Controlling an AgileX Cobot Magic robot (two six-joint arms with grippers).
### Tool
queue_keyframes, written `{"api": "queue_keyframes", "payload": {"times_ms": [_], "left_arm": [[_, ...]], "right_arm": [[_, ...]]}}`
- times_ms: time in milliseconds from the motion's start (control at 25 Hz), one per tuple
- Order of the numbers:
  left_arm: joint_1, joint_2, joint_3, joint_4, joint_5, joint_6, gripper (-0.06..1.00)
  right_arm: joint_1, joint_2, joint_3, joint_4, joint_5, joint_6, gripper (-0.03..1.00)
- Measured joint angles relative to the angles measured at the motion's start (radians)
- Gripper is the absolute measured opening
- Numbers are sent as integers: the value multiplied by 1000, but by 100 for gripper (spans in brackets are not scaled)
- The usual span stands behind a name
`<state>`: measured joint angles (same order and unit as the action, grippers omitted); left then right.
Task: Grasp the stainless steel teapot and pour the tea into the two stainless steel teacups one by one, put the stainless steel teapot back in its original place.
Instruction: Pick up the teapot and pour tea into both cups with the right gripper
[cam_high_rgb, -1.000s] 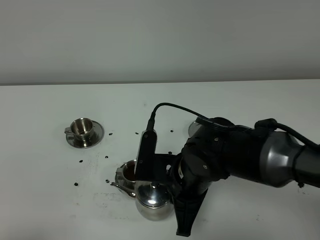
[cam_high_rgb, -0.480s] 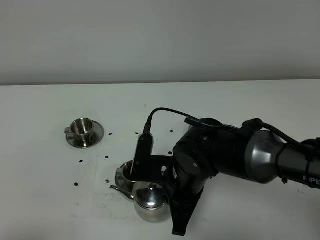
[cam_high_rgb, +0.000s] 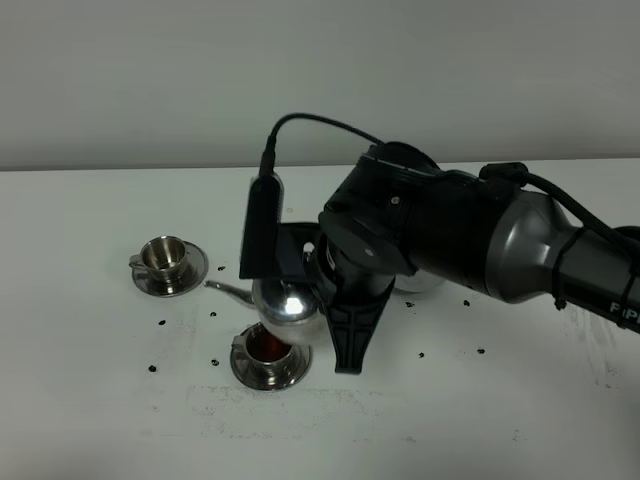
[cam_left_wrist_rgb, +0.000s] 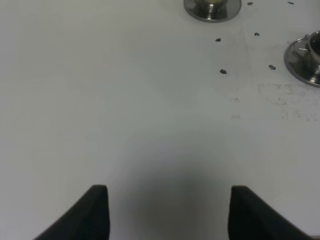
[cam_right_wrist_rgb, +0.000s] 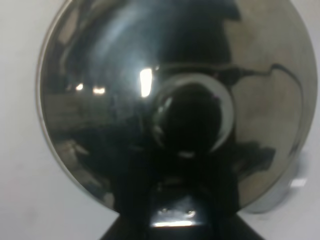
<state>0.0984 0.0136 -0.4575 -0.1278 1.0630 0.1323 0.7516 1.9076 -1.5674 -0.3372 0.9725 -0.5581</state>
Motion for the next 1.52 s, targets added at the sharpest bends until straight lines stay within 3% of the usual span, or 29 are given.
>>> {"api": "queue_keyframes", "payload": {"times_ms": [600,840,1120,1520], "left_arm": [[0,0,0,0,0,0,53],[0,0,0,0,0,1,53],[0,0,0,0,0,1,53],[0,0,0,0,0,1,53]], "right_arm": [[-25,383,-546,-77,49,-141,18],[-42,500,-698,-90,68,-193,18],[-66,564,-773,-82,67,-246,18],[-93,572,-776,-78,-9,-288,18]]}}
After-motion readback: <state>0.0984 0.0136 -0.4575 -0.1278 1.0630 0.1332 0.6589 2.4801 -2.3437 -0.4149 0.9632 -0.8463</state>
